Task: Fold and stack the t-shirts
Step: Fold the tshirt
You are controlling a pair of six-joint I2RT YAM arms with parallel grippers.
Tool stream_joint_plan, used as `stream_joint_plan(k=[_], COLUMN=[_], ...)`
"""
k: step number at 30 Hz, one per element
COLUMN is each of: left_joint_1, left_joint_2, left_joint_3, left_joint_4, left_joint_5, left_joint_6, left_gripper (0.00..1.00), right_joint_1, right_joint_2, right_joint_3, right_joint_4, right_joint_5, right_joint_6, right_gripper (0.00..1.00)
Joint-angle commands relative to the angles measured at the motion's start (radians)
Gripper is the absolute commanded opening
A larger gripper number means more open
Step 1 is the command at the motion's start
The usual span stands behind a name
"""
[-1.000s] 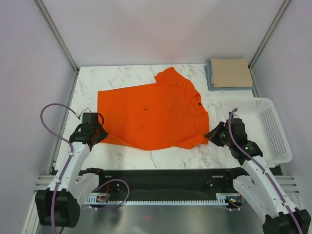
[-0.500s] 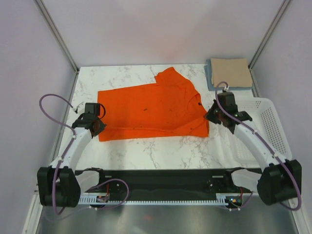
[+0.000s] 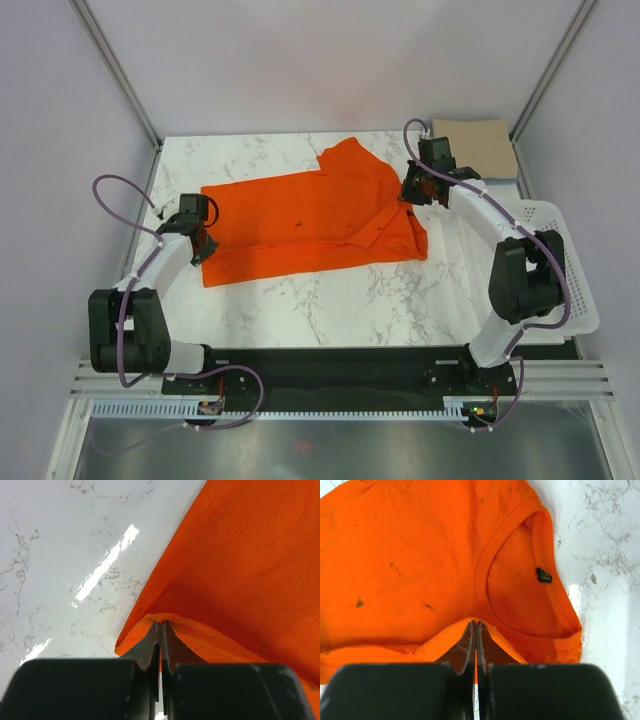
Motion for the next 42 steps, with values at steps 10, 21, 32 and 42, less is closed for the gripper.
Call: stream_joint_plan(k=[10,21,32,42], left_joint_1=[0.005,0.034,0.037,0.042], left_joint_2=[0.08,0.129,0.161,0.218], left_joint_3=[0.038,0.061,0.101,0.108], left_joint_4=[0.044,0.052,0.077,0.074], left_joint_5=[-0.094,-0.097,-0.073,-0.054], left_joint_6=[0.019,0.023,0.072,0.079], left_gripper=[0.02,0.02,0.05,0.08], right_joint_1=[0.003,0.013,0.037,0.048], right_joint_2=[0.13,0.227,0.279,0.32], right_joint_3=[0.192,0.31,0.359,0.405], right_joint_4=[-0.023,-0.08,-0.1,-0.104], right_joint_5=[-0.074,-0.094,-0.111,-0.042], right_joint_6=[-0.207,-0.302,-0.308,-0.311], right_gripper=[0.0,0.0,0.0,0.0])
